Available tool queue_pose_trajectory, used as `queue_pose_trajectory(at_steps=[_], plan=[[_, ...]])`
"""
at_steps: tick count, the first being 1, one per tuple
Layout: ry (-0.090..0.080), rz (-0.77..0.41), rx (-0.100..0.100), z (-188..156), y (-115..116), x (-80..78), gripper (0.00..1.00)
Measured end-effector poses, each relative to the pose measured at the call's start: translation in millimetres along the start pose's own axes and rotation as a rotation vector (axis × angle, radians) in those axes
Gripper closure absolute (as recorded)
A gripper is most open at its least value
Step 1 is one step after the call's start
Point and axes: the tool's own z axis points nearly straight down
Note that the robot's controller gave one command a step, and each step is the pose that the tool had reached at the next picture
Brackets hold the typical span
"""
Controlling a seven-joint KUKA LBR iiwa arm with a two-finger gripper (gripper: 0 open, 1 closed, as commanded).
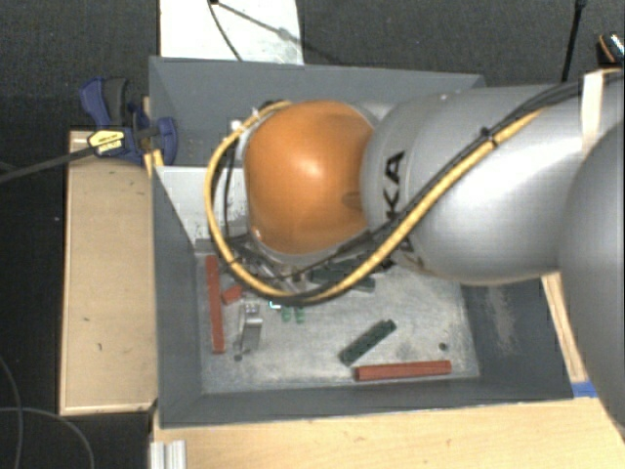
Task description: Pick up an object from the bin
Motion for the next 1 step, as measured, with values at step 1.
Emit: queue_pose_trajectory(at_steps=[1], plan=[[-0.001,0.060,0.002,144.8,-28.3,-48.8,0.00]])
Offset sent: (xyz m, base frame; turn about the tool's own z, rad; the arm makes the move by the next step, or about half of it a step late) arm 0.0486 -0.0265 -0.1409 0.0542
